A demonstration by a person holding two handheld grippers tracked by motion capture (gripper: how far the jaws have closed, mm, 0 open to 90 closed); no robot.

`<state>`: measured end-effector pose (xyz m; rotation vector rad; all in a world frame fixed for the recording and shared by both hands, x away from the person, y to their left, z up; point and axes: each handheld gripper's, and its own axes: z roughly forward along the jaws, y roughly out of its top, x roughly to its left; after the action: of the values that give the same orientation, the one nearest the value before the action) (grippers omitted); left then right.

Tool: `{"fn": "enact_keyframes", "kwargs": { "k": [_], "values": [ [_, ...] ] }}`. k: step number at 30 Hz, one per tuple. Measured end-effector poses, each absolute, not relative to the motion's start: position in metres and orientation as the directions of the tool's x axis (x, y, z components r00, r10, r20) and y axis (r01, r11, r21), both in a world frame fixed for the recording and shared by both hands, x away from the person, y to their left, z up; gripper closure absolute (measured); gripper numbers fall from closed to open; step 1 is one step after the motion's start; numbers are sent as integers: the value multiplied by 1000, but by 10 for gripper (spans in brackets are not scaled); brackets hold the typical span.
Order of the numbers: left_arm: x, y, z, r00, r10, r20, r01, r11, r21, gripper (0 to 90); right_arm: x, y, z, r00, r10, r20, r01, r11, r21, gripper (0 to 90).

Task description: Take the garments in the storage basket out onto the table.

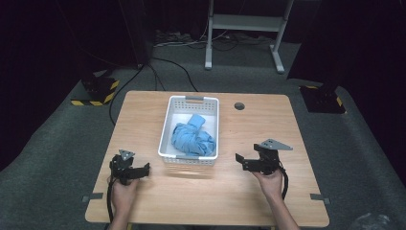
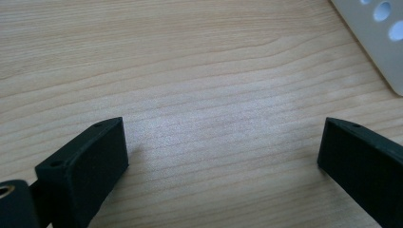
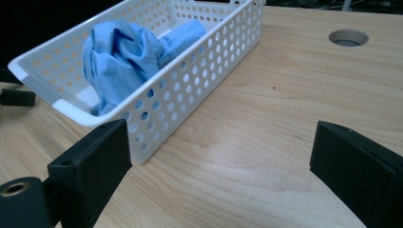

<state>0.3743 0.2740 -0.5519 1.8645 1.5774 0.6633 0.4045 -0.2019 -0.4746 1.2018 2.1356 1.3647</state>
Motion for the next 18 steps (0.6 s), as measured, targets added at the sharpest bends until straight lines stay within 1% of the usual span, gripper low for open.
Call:
{"fn": "enact_keyframes", "kwargs": {
  "k": [18],
  "values": [
    [374, 274, -552, 171, 985, -6, 684, -114, 721, 31, 410, -184, -462, -623, 766, 158, 447, 182, 876, 60]
  ]
}}
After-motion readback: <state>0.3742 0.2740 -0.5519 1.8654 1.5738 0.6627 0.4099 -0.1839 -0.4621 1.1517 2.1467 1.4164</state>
